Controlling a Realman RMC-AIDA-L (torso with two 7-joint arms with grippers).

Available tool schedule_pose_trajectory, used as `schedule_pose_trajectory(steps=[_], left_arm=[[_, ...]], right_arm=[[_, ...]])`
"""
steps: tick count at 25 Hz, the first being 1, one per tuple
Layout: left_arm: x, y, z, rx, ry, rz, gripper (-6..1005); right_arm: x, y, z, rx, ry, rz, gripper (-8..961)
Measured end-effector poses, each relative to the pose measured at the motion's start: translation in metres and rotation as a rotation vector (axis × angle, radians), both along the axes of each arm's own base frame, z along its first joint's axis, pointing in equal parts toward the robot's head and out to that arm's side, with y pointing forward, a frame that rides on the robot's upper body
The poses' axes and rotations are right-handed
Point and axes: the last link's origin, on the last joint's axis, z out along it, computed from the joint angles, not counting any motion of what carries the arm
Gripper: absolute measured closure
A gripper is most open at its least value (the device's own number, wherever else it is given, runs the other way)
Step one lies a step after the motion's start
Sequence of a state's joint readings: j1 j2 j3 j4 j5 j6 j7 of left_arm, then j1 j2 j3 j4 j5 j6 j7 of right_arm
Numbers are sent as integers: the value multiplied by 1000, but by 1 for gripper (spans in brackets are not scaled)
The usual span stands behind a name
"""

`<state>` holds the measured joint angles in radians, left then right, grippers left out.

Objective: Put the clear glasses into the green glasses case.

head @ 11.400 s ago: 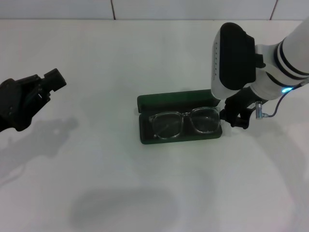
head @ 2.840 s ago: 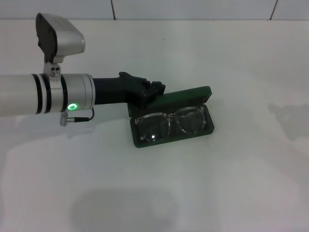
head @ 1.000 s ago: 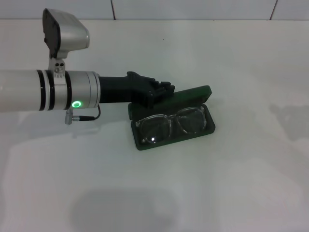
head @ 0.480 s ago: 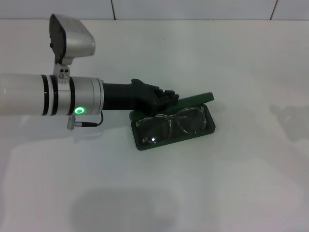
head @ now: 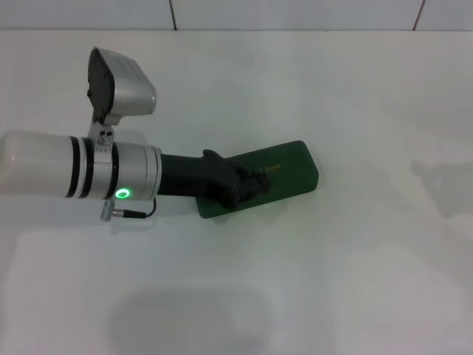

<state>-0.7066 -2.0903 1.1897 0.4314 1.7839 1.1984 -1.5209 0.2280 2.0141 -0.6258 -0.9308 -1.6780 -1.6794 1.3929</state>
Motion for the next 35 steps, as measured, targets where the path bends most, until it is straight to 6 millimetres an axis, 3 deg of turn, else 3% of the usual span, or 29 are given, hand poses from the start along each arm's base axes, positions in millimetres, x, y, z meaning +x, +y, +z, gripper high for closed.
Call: schedule_pose_trajectory(steps=[10,15,21,25,27,31,33,35], left_arm=[[26,-8,21,-39,-132,-108,867],[32,-28,41,-79,-236,-196,858],[22,-66,60,-71,-361,-392,672],[13,-79,70,-64,-412,-417,543],[8,-80,75,-63,-412,-394,478],[-5,-83,81,-38,-409,-360,482],[-10,-83,83,-30,-406,-344,484],[-15,-82,84,-24,-401,-330,486]], right_arm=[[2,-3,-1,-7,-2,-3,855],[-6,0,-7,-57,-16,36,854],[-39,8,-42,-250,-52,188,852],[-60,12,-69,-357,-69,274,851],[-70,14,-82,-408,-76,311,782],[-89,17,-108,-469,-97,385,644],[-93,17,-117,-470,-103,410,430],[-98,14,-125,-471,-106,440,355]])
